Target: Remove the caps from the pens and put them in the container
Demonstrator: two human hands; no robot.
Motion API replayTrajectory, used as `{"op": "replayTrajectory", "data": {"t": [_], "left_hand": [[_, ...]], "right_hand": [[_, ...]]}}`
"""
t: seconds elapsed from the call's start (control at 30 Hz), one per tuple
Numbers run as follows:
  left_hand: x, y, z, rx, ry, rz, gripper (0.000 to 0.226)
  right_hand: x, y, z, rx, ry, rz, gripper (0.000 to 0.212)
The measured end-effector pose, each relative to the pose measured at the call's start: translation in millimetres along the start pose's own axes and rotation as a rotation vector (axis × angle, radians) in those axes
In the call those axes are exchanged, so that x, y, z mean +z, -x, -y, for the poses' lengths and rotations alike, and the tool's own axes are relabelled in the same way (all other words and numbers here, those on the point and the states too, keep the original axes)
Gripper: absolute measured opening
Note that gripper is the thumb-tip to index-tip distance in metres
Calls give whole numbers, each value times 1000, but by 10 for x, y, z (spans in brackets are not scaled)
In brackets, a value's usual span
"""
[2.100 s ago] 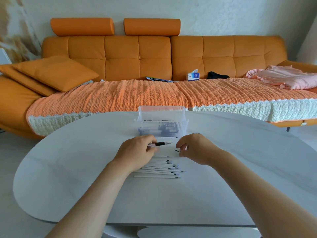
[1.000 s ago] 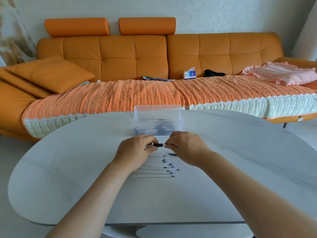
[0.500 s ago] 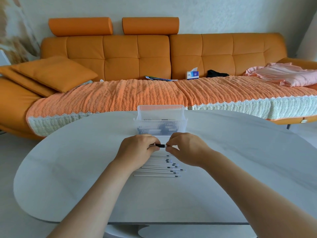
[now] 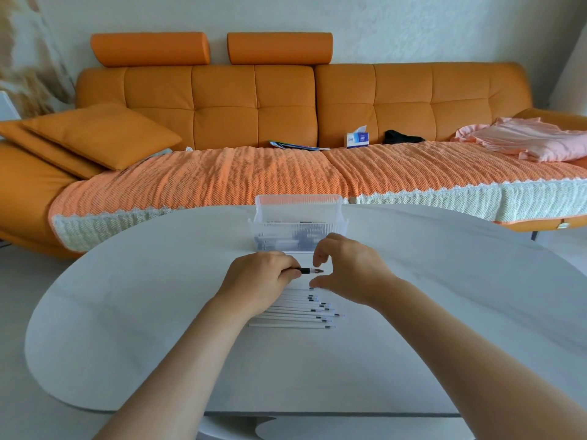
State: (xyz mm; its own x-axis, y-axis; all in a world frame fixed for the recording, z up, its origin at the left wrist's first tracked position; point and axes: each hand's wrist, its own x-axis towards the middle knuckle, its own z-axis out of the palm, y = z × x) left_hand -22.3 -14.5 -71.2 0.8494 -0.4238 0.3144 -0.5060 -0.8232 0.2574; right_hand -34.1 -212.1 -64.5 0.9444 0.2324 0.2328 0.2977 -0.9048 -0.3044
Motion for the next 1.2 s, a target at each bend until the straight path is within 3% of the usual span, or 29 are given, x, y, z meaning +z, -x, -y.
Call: {"op": "replayTrajectory", "data": {"t": [0.07, 0.2, 0.53, 0.87, 1.0, 1.2], "left_hand": [[-5, -2, 13, -9, 10, -3, 21], [-17, -10, 40, -24, 17, 10, 20], [-2, -13, 80, -56, 27, 71, 19], [-37, 3, 369, -176, -184, -137, 3], [2, -45, 268, -20, -153, -258, 7], [172, -75, 91, 176, -116, -227, 11]], "right_hand": [[-10, 12, -7, -8, -48, 43, 39], [-20, 12, -33, -4, -59, 115, 25], [-35, 4, -77, 45, 4, 18, 9], [-94, -5, -396, 273, 132, 62, 12], [-49, -8, -278, 179, 63, 75, 10], [18, -1, -91, 64, -22, 25, 6]]}}
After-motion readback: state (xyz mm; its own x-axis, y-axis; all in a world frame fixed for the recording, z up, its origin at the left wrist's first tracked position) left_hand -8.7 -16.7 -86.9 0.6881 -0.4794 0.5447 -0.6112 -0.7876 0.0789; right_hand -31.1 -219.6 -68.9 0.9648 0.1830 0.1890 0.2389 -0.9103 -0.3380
